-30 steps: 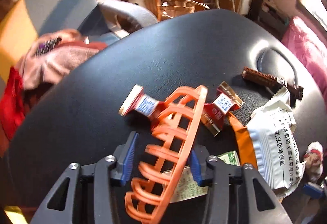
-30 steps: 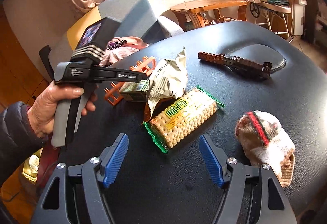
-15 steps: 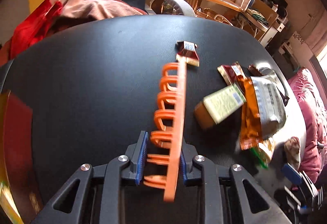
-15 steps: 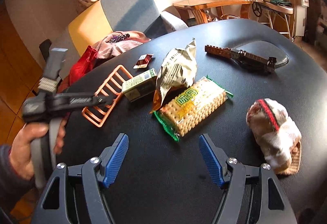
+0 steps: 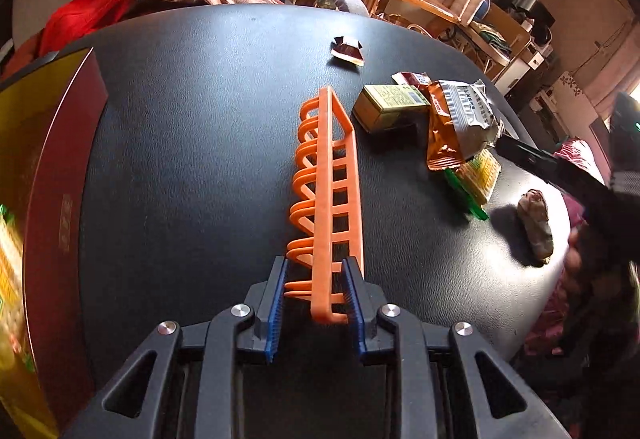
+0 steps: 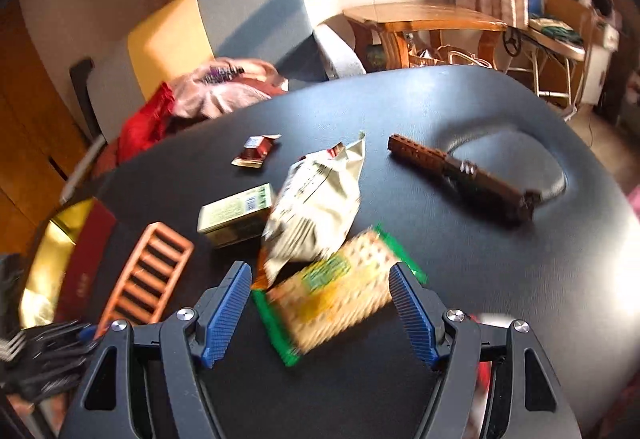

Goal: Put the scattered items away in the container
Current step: 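Grasp the white printed snack bag with the right tool while the left tool holds the rack, then carry the orange rack and white snack bag in both tools over the gold tray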

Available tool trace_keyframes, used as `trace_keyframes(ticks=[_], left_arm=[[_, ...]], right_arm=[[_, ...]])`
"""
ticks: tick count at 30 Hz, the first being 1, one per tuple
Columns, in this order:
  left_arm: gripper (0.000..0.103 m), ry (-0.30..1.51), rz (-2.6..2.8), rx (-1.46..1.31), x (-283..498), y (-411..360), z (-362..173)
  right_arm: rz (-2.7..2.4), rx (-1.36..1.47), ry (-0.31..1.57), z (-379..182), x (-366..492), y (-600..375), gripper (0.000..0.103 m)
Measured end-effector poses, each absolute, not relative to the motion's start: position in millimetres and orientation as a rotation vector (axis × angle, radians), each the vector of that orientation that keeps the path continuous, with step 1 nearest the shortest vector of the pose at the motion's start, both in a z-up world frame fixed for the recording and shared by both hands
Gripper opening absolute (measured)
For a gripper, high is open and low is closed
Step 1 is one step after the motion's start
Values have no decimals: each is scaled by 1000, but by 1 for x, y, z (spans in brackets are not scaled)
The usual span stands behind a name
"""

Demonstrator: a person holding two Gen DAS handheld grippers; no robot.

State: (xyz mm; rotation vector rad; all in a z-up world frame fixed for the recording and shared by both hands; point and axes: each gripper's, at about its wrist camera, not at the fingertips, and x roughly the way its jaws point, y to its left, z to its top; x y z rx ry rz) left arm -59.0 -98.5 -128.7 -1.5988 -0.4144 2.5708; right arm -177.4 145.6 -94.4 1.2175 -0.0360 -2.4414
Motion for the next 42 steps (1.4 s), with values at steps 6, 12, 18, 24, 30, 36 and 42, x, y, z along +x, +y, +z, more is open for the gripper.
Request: trace_keyframes(ticks=[6,12,18,24,30,36,42], left_arm=[[28,-430,2563,-1611,-47,-104,-133],[28,-447,2567,-1607,-40,-109,-131],[34,-447,2591,-1601,-43,-116,-125],[35,-406,2591,-1614,-43,-110,-128],[35,-358,2572,-1610,-39,-103,-127],[35,-374,2557,-1609,-29,-102,-127],[35,-381,2559,-1603,-16,-102,-124]], right_arm=[[-2353,1329,-7,-110,-202,133,77],[-2289,1297,-199,-91,-193,140,79],[-2396,1355,-425,-96,-226,156,89],[-2426,1411,-377,-109,-250,137,79],[-2406,1401,-309,-117,-243,125,64],[-2345,1394,-266,-116,-210,121,62],[-2303,1344,-157,-112,-168,112,61]])
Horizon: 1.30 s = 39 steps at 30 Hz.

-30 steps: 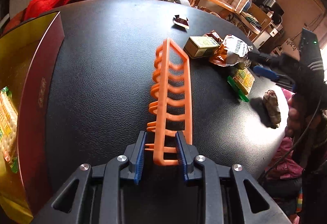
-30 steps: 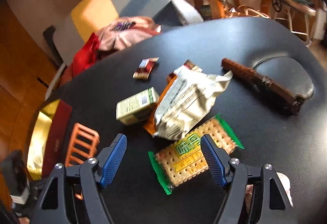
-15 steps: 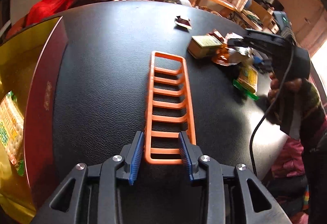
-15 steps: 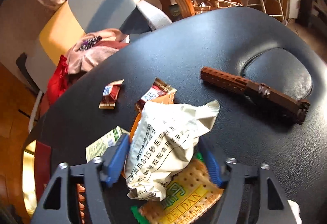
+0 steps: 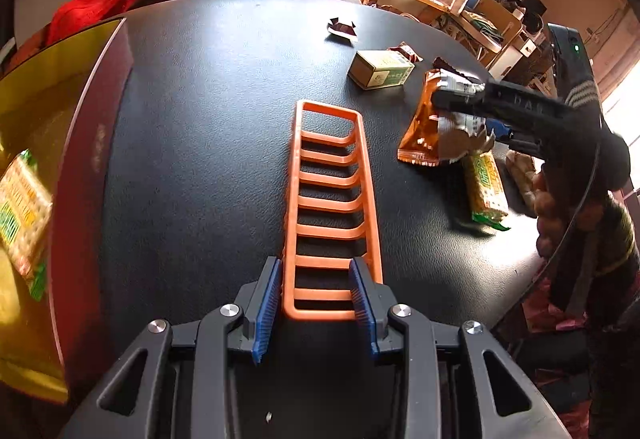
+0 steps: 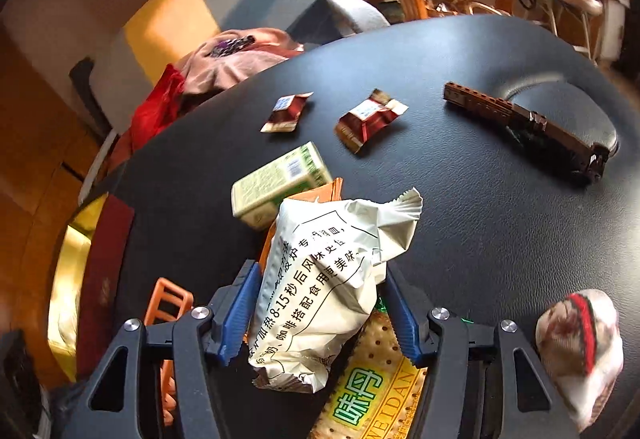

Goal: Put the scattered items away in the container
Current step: 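Carry the orange rack and white snack bag in both tools over the gold tray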

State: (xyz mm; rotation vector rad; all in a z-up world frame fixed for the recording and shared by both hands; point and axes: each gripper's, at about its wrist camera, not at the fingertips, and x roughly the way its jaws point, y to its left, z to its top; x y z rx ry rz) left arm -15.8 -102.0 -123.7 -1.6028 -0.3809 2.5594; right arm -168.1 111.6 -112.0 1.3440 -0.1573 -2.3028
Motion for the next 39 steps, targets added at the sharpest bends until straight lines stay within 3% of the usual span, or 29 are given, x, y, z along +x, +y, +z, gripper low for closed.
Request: trace_keyframes(ticks=[8,14,21,30,39], left_arm=[[41,-424,2629,-1524,-13,-116,-99],[41,-239,2657,-1578,-39,-109,-100],[40,-201,2615,-1639,-65,-105,-120],[30,-192,2608,-1619,-74,-103,-134],[10,-242,2619,-1575,-67,-103,-134]], right_arm=[[-2238,1234,-145,-91,-149,100,69],[-2248,1249,-179,-91,-125,102,70],[-2241,1299,-327,-107,-115,124,71],[-2262,1329,-330,-116,-142,103,72],[-2309,1308,-97,-125,-142,75,64]])
